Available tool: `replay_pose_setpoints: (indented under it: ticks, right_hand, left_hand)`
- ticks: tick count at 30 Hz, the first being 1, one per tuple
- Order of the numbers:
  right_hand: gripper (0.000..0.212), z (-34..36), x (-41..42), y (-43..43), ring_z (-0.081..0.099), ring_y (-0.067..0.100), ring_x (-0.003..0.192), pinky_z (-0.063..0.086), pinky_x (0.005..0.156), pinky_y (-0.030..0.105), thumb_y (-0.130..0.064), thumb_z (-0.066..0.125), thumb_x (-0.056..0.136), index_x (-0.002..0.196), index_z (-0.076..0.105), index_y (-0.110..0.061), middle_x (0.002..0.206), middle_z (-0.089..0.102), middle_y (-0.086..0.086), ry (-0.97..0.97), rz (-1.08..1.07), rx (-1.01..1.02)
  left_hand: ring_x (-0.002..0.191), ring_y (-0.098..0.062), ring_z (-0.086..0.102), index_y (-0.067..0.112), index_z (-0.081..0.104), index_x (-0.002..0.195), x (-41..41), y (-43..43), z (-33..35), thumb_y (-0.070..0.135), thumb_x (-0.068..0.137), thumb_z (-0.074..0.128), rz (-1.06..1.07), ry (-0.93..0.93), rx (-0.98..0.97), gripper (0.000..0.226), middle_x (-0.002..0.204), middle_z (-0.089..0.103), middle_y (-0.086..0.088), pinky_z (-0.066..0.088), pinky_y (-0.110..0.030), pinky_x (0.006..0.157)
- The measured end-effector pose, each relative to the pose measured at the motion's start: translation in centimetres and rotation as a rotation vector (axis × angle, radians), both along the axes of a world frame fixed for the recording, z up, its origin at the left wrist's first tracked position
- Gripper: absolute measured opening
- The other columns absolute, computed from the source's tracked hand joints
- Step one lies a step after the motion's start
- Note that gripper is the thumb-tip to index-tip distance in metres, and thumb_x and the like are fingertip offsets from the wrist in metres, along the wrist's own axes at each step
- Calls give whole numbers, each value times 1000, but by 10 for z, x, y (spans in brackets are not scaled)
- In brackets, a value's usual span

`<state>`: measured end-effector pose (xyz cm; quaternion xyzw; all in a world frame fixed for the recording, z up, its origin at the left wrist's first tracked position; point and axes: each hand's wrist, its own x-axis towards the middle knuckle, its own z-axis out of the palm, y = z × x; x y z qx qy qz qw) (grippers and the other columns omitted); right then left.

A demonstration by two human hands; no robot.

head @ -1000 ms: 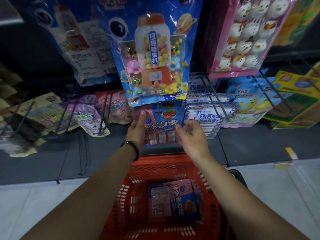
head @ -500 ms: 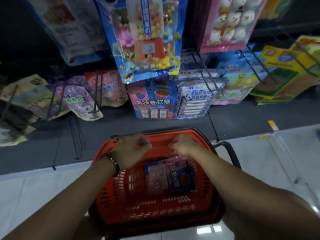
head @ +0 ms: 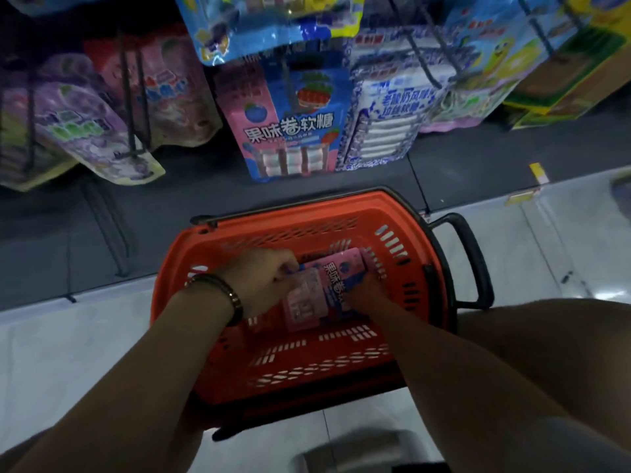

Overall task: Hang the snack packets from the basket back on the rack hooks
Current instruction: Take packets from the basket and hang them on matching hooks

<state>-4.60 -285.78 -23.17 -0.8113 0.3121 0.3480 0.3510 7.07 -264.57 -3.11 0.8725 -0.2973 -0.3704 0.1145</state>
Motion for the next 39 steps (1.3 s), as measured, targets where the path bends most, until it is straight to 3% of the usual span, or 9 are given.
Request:
replay_pose_setpoints:
  ticks: [3, 7, 9, 13, 21, 28, 32, 35, 39]
  right_hand:
    - [70, 2, 2, 6, 36, 33, 154, 29, 126, 42, -18, 67, 102, 161, 31, -5, 169, 33, 15, 15, -138, 104]
    - [73, -1, 5, 6, 53, 39, 138, 47, 107, 41, -24, 78, 90, 151, 45, -1, 151, 53, 20, 161, -352, 16]
    - [53, 1, 6, 13, 50, 36, 142, 46, 108, 32, -15, 64, 103, 151, 46, -2, 155, 50, 12, 181, -260, 83]
    - [50, 4, 10, 19, 52, 35, 141, 46, 117, 42, -5, 63, 100, 149, 52, -7, 154, 54, 16, 195, -77, 61]
    - [18, 73, 57, 0, 73, 30, 91, 61, 73, 34, -7, 70, 92, 109, 71, -14, 96, 73, 9, 116, 289, 180]
    - [13, 170, 95, -19, 62, 16, 89, 52, 82, 34, -15, 65, 102, 113, 70, -22, 105, 72, 1, -34, 684, 230]
    - [14, 236, 100, -26, 65, 12, 94, 56, 91, 37, -20, 66, 103, 116, 72, -16, 118, 78, 0, -163, 769, 271]
    - [25, 275, 89, -34, 74, 23, 107, 58, 98, 44, -34, 69, 102, 118, 74, -15, 118, 79, 4, -322, 632, 245]
    - [19, 295, 61, -41, 78, 31, 103, 64, 89, 51, -20, 76, 97, 115, 73, -14, 112, 81, 12, -559, -16, 506]
  left_hand:
    - [106, -18, 67, 32, 68, 121, 12, -1, -2, 50, 99, 61, 13, -33, -4, 29, 116, 73, 7, 55, -38, 96]
    - [106, -17, 66, 33, 67, 121, 20, -2, -2, 53, 98, 59, 23, 10, -2, 32, 115, 71, 8, 55, -40, 96]
    - [105, -16, 66, 33, 67, 122, 24, -3, -1, 50, 99, 60, 40, 10, -8, 29, 116, 71, 8, 55, -39, 96]
    - [104, -15, 66, 34, 68, 119, 27, -4, 1, 48, 100, 61, 74, 13, -15, 25, 114, 70, 9, 56, -38, 95]
    - [107, -18, 66, 28, 71, 116, 28, -2, 5, 41, 99, 66, 77, -2, 37, 22, 114, 70, 6, 49, -28, 86]
    - [129, -23, 60, 28, 48, 149, 21, 13, 8, 46, 85, 80, 124, 26, 18, 74, 145, 60, 1, 49, -35, 103]
    - [105, -6, 71, 32, 69, 124, 11, 25, 16, 39, 89, 77, 266, 89, -209, 37, 118, 74, 13, 54, -32, 95]
    - [88, 12, 71, 28, 73, 111, -2, 29, 34, 18, 100, 70, 427, 161, -422, 15, 98, 78, 21, 57, -20, 84]
    - [104, -20, 77, 11, 73, 118, -11, 34, 60, 13, 99, 69, 717, 271, -635, 19, 105, 82, 3, 65, -29, 79]
